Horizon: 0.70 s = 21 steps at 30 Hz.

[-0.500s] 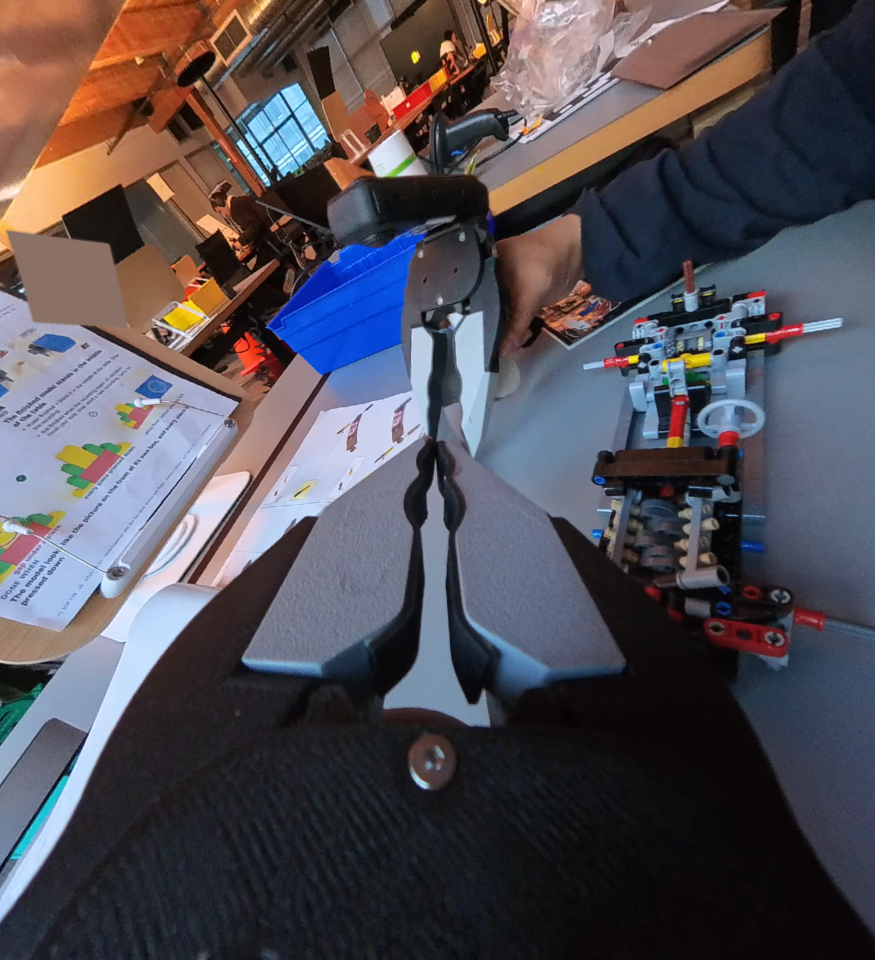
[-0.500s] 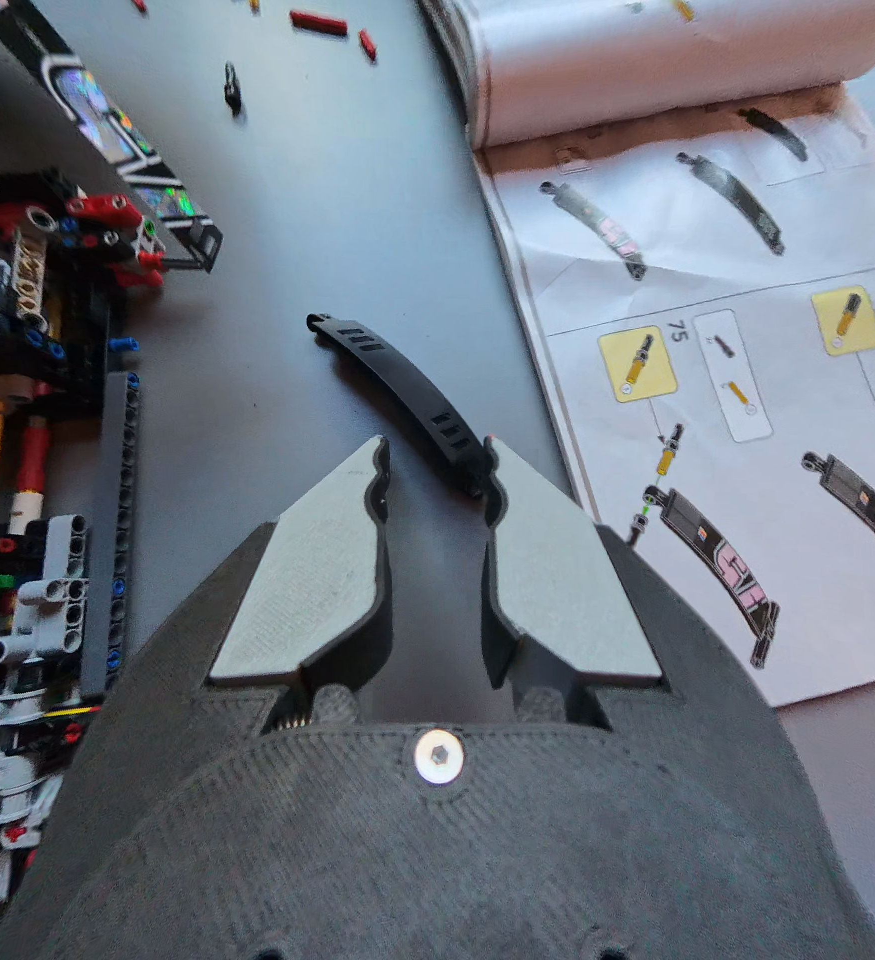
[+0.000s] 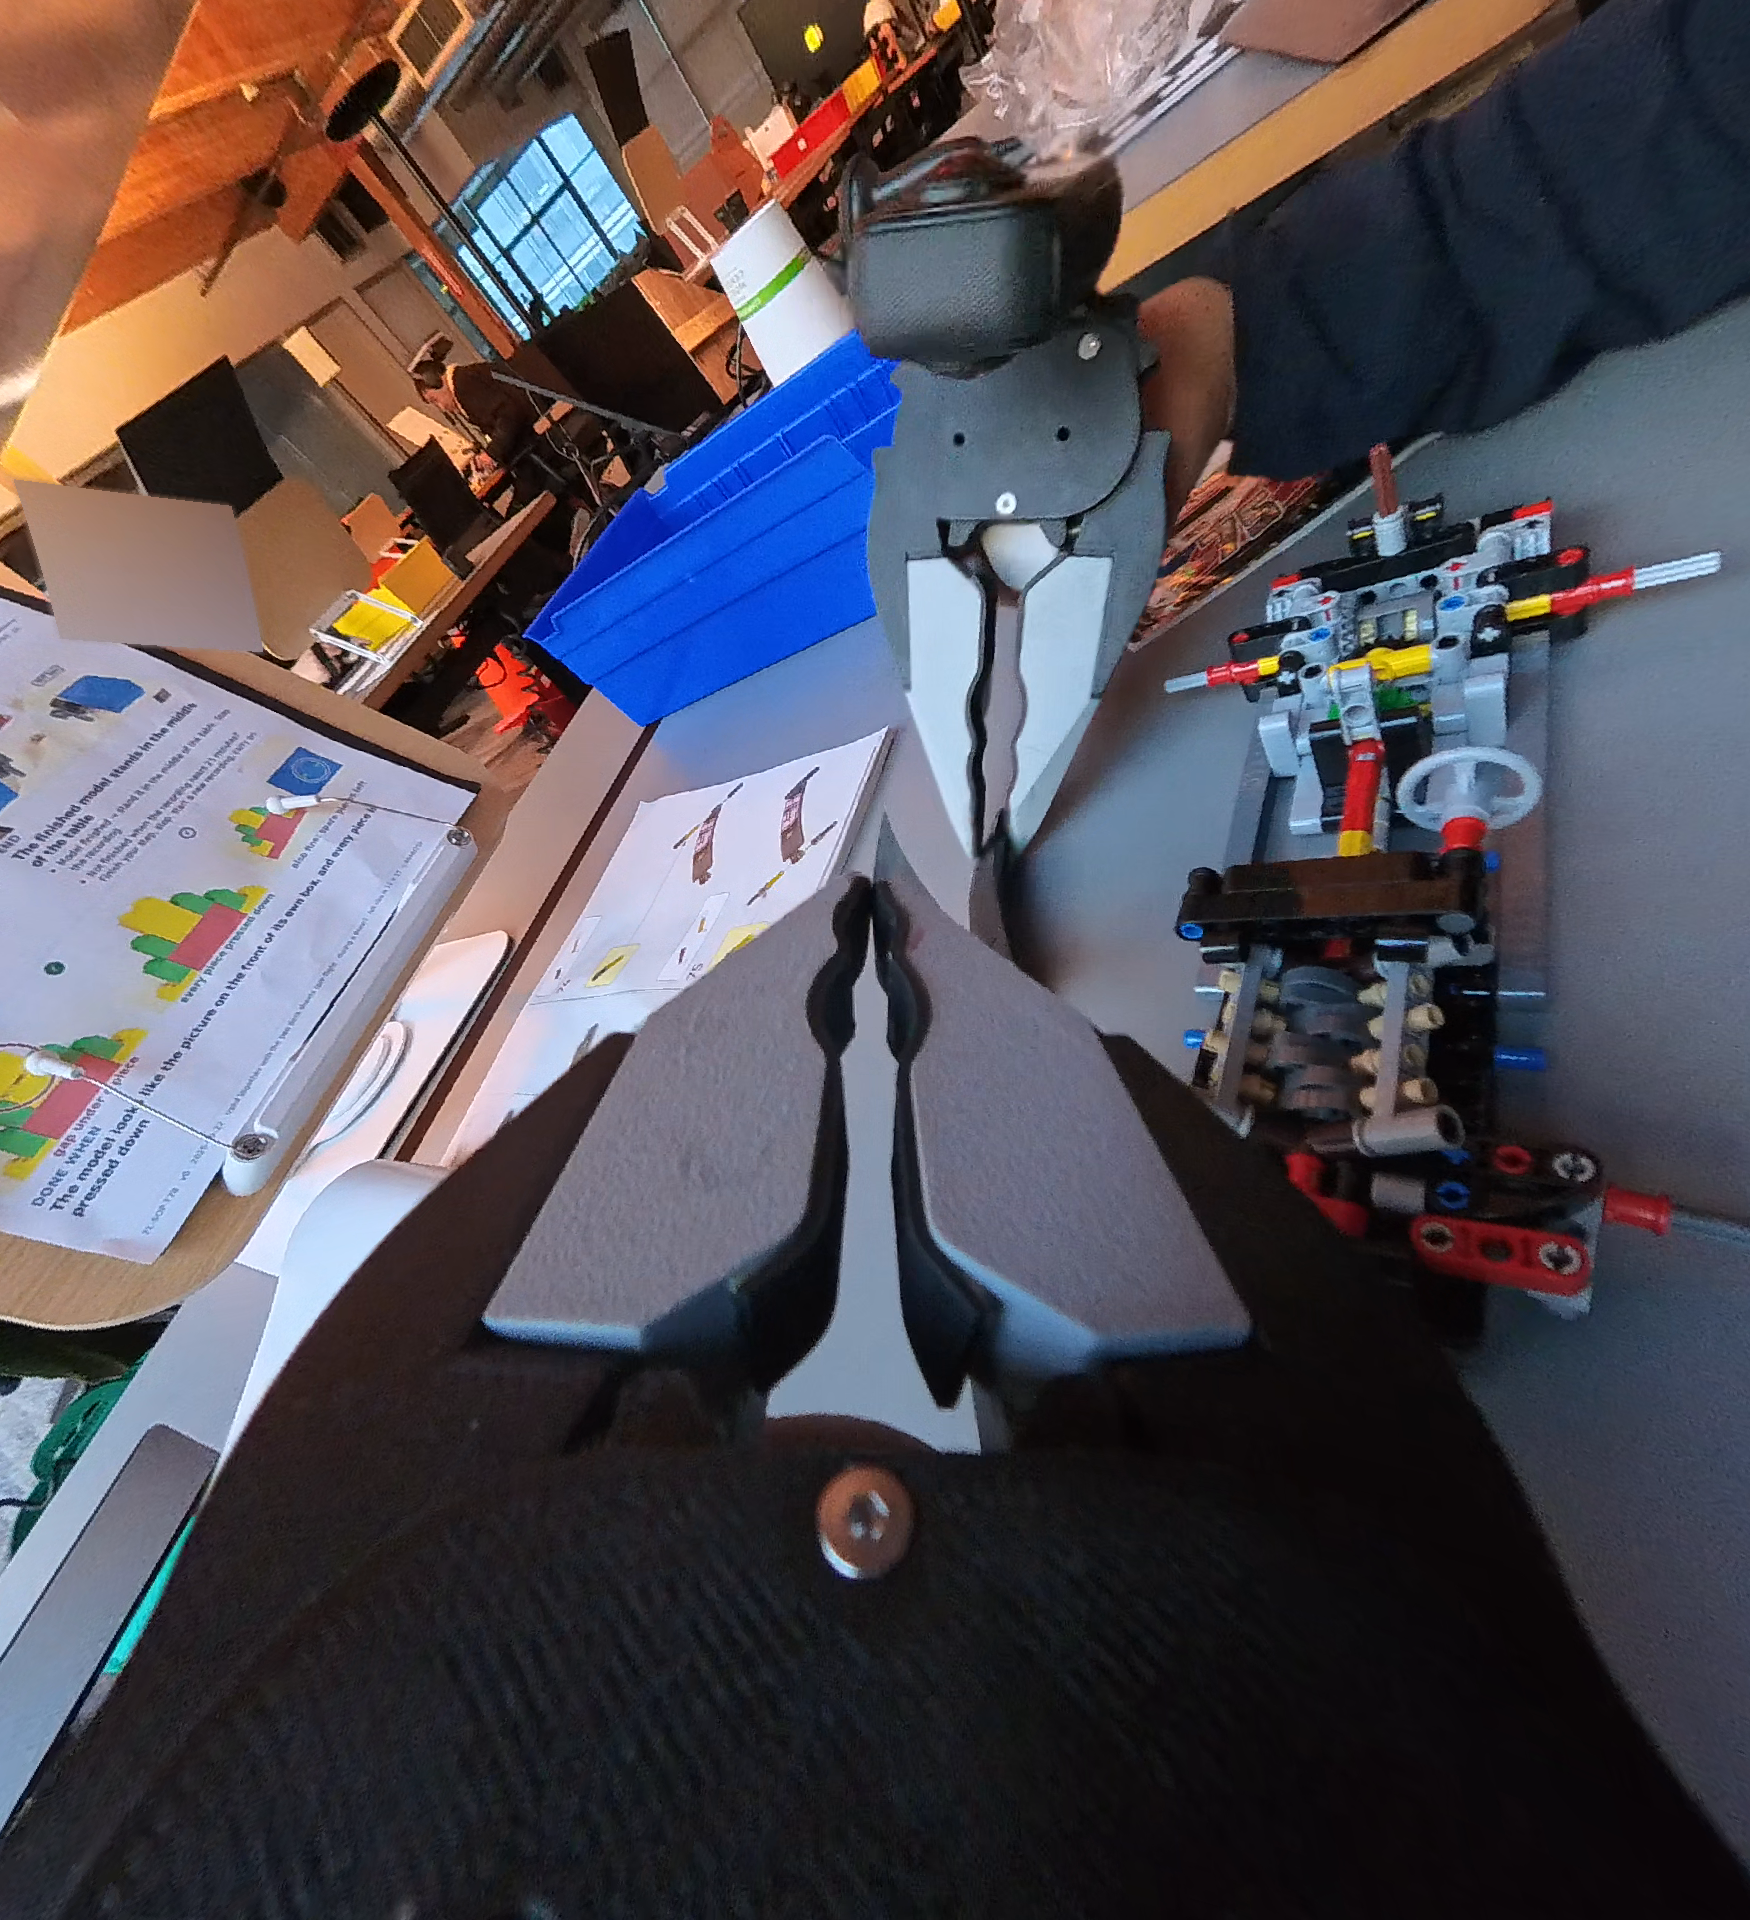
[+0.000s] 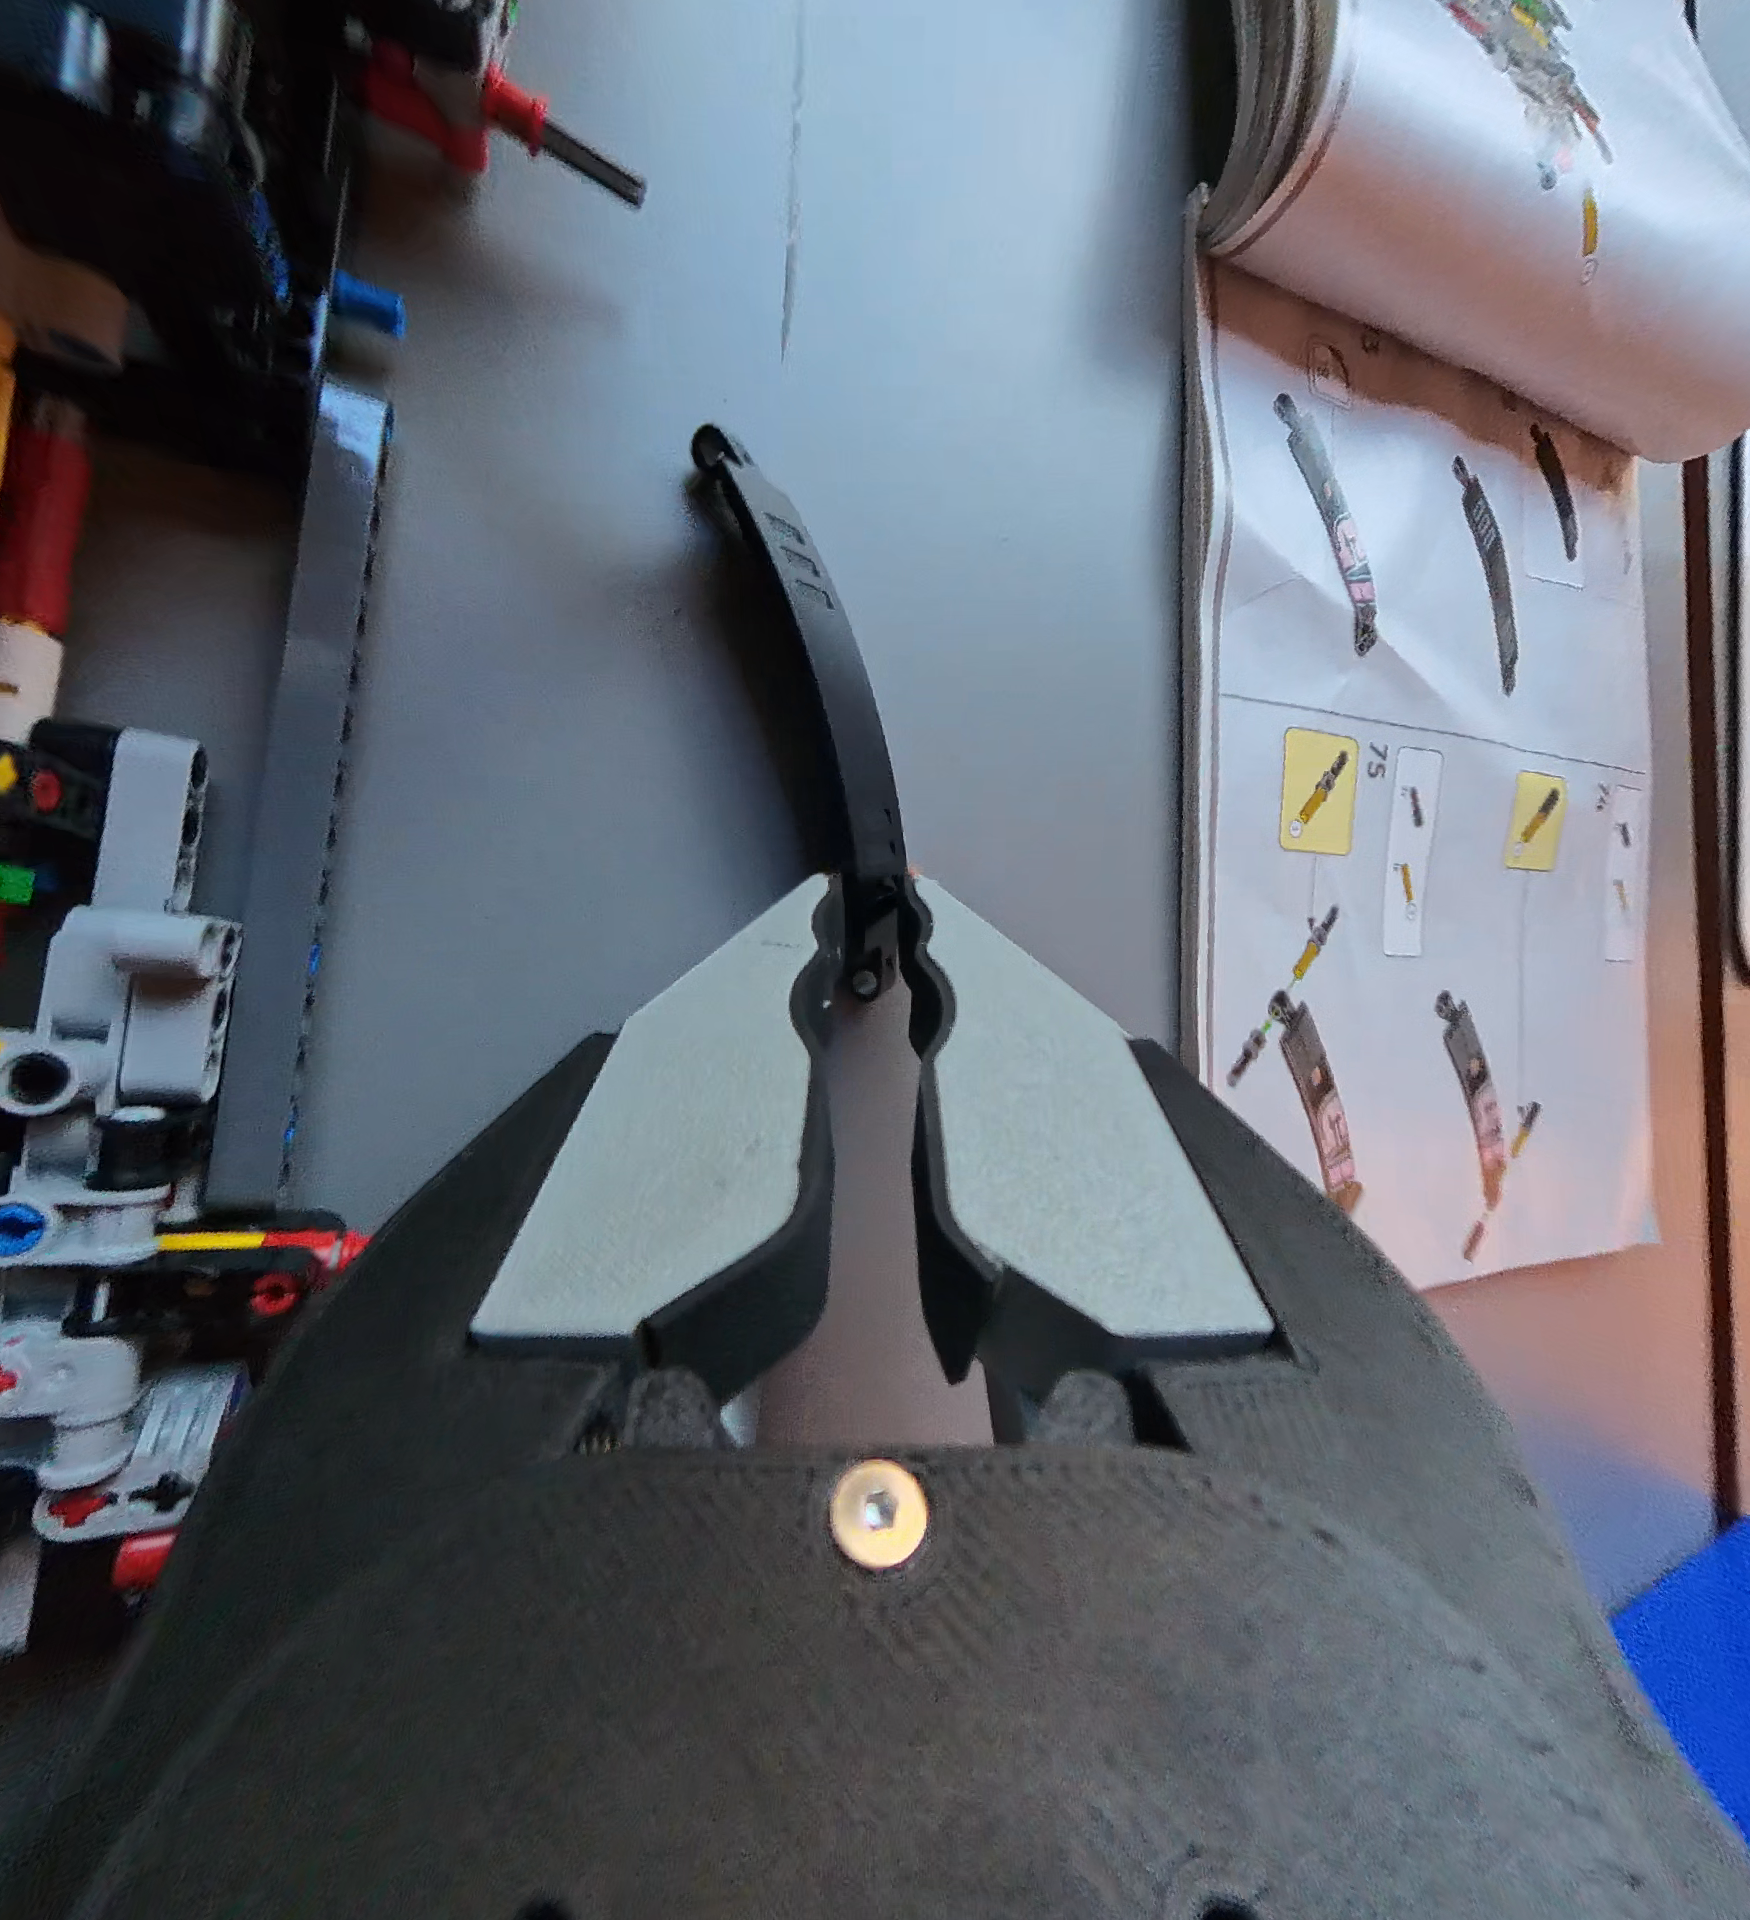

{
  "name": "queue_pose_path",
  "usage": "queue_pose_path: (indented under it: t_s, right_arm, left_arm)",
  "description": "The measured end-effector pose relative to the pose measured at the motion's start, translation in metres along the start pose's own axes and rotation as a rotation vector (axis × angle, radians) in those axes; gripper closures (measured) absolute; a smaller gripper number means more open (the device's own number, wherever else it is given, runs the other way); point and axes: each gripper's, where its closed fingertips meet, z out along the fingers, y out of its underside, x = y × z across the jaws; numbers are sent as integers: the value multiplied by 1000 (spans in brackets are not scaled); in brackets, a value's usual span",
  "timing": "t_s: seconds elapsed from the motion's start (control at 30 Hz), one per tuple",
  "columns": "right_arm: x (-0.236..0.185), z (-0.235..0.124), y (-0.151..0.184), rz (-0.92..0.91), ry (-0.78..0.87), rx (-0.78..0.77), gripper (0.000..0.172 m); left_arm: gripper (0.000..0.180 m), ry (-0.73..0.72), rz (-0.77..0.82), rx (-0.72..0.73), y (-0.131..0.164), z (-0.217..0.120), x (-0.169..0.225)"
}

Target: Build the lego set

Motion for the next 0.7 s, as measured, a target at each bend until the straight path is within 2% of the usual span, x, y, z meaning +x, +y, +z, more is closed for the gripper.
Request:
queue_pose_path:
  t_s: [0.17,0.3,0.43,0.53,0.7]
  right_arm:
    - [-8,-7,3,-53,9,-23,162]
    - [-9,-14,-1,21,-41,48,155]
    - [-8,-31,-18,175,-150,240,153]
    - [-13,-48,-34,296,-309,405,150]
    - [-27,-73,-47,390,-522,547,143]
  left_arm:
    - [180,7,-19,1,3,1,0]
    - [180,11,-28,8,4,1,0]
    - [180,24,-34,14,6,2,3]
    - [180,51,-44,68,-4,2,9]
    - [180,86,-14,149,-23,2,22]
